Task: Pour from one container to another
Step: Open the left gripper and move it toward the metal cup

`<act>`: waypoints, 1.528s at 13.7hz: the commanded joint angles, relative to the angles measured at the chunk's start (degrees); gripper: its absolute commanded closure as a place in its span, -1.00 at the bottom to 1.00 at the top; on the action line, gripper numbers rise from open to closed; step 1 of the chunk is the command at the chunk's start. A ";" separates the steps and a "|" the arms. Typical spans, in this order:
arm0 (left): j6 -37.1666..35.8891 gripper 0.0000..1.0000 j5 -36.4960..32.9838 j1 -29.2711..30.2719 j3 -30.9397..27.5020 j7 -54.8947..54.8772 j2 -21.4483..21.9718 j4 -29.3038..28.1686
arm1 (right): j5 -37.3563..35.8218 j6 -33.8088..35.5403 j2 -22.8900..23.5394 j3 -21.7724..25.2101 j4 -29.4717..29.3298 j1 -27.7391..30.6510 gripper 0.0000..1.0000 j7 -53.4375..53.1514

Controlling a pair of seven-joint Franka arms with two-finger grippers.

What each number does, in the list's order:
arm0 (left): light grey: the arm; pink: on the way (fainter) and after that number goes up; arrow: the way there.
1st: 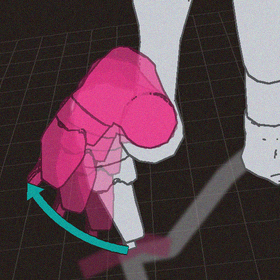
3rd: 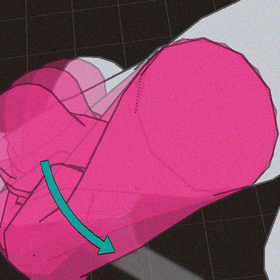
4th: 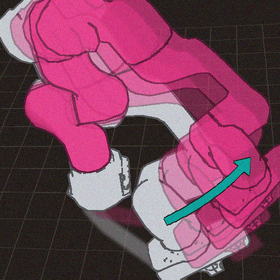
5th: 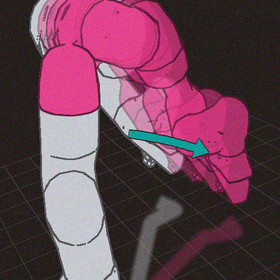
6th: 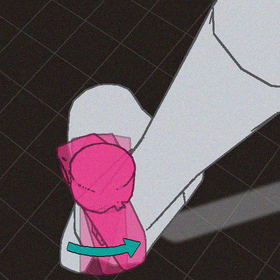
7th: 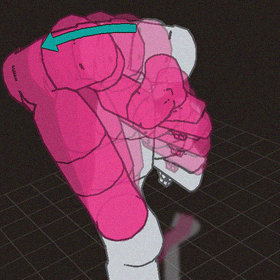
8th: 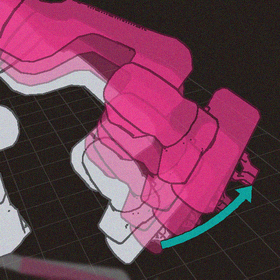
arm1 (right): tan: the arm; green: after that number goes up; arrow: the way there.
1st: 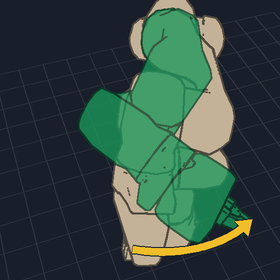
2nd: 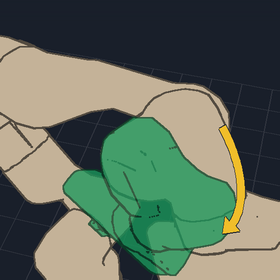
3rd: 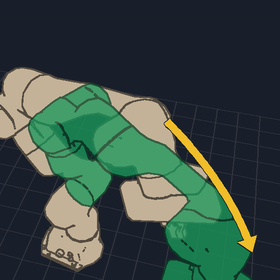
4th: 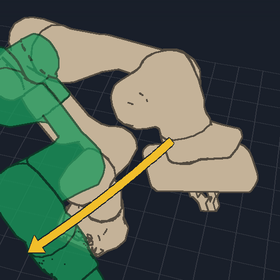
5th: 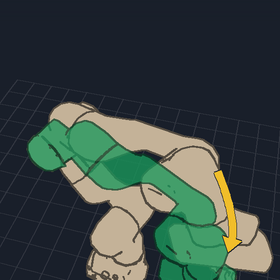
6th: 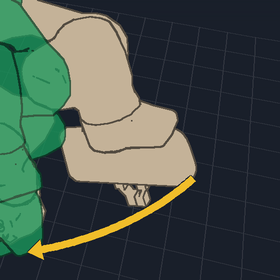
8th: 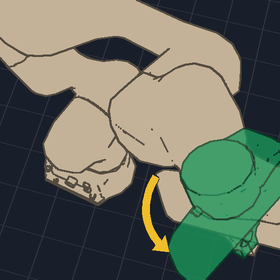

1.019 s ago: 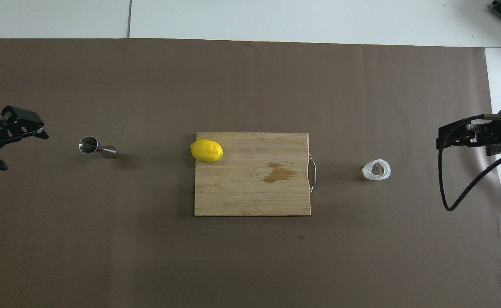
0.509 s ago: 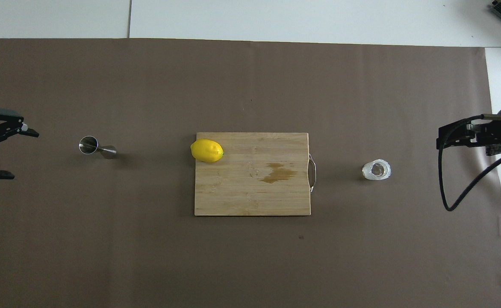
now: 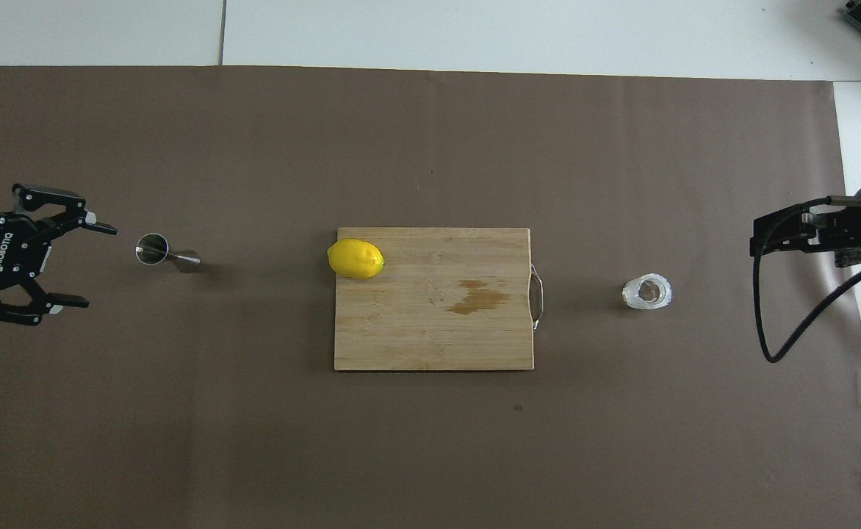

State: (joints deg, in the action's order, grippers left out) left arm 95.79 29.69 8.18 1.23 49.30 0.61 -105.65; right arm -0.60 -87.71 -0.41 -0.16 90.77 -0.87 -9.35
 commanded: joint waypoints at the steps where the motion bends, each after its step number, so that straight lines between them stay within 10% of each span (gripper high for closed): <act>1: -1.56 -1.00 7.63 1.75 0.27 0.97 -2.09 -0.78 | 1.66 1.05 0.14 -0.28 -0.77 0.95 -1.00 1.44; 21: -7.83 -1.00 20.58 11.95 0.27 0.98 -22.49 7.57 | 1.66 1.13 0.14 -0.28 -0.77 0.95 -1.00 1.53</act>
State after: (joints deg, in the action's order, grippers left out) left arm 86.07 48.50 19.33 1.13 49.57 -20.62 -99.15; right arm -0.60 -87.71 -0.41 -0.16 90.77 -0.87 -9.35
